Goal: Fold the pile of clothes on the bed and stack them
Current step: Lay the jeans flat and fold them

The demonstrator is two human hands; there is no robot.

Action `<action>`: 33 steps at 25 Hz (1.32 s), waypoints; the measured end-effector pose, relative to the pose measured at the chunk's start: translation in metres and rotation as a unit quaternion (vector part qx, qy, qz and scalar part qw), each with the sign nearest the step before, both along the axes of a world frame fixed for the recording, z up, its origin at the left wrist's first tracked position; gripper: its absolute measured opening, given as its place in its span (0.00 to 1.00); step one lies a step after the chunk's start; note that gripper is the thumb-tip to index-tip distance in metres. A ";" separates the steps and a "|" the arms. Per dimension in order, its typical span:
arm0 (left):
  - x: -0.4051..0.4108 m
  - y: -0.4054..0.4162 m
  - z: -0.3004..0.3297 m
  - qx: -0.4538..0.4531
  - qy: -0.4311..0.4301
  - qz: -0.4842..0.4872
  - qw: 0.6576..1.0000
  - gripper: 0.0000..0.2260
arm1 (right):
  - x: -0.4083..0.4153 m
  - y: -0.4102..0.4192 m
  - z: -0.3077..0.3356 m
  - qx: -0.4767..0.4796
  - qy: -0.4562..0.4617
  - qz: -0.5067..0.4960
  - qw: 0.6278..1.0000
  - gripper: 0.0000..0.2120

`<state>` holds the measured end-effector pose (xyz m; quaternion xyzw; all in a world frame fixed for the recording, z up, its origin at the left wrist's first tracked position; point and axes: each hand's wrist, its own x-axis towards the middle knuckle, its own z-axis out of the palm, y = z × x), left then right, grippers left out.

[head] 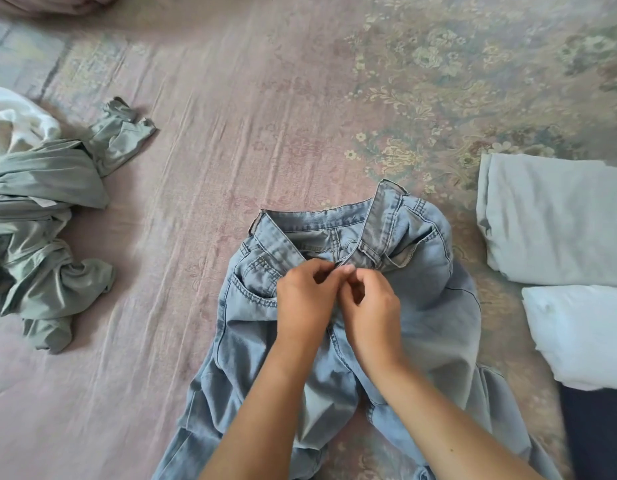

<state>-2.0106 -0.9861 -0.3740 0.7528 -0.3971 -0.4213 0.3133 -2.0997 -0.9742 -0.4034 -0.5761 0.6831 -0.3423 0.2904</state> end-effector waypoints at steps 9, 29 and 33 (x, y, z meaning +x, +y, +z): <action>0.004 -0.004 -0.001 0.022 0.026 0.057 0.998 0.11 | 0.004 -0.002 -0.003 0.019 -0.056 0.007 0.998 0.02; 0.005 -0.001 -0.025 0.071 0.195 0.061 0.976 0.11 | 0.005 -0.012 0.006 0.316 -0.371 -0.186 0.853 0.08; 0.007 0.005 -0.021 0.075 0.271 0.081 0.956 0.08 | 0.007 -0.007 0.008 0.283 -0.279 -0.131 0.908 0.08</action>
